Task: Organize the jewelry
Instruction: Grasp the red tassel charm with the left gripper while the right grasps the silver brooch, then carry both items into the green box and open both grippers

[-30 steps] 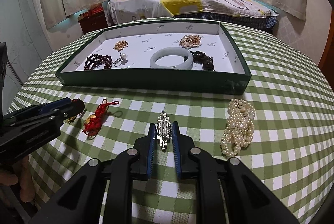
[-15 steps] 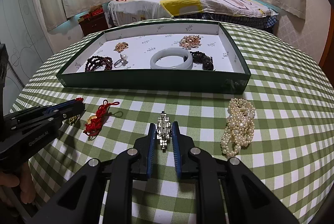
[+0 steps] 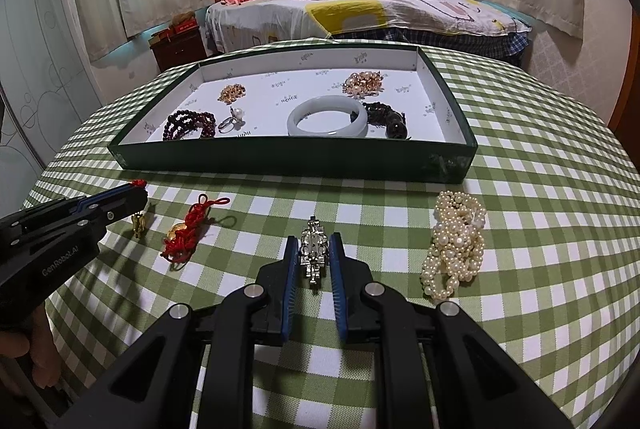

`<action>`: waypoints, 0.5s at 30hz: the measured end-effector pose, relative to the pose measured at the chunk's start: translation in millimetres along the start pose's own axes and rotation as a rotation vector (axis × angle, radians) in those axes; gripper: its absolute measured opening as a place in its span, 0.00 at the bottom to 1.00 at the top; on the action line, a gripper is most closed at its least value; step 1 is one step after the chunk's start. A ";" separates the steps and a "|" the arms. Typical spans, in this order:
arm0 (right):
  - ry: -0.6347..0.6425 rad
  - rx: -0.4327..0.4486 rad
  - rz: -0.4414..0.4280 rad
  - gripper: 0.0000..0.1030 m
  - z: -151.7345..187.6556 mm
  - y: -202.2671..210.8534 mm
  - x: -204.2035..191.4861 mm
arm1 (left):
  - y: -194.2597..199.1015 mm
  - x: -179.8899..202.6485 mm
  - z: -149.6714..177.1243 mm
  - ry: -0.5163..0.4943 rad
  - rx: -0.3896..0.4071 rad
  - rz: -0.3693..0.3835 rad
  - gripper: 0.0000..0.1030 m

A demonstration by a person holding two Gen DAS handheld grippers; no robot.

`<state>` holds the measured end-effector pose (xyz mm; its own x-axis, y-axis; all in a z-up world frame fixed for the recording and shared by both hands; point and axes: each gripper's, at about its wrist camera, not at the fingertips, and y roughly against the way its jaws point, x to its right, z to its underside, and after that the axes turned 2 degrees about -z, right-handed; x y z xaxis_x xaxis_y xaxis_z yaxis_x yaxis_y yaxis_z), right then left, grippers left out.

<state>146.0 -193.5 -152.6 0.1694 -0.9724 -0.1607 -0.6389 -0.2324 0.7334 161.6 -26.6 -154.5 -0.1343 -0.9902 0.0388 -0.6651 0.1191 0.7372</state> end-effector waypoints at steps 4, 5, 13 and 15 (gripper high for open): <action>0.007 0.015 0.003 0.16 -1.2 5.5 -3.0 | 6.2 -3.3 -0.5 0.008 0.012 0.005 0.08; 0.009 0.018 0.003 0.16 -1.3 6.5 -3.8 | 7.2 -3.4 -1.0 0.008 0.015 0.006 0.08; 0.026 0.054 0.009 0.16 -9.5 17.5 -11.4 | 21.6 -7.2 -6.5 0.023 0.044 0.013 0.08; 0.029 0.063 0.009 0.16 -12.0 20.6 -12.4 | 26.4 -8.2 -9.4 0.027 0.055 0.016 0.08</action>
<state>139.8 -186.0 -127.6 0.1840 -0.9737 -0.1342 -0.6866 -0.2250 0.6913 152.1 -16.0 -129.0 -0.1256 -0.9897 0.0692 -0.7024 0.1380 0.6983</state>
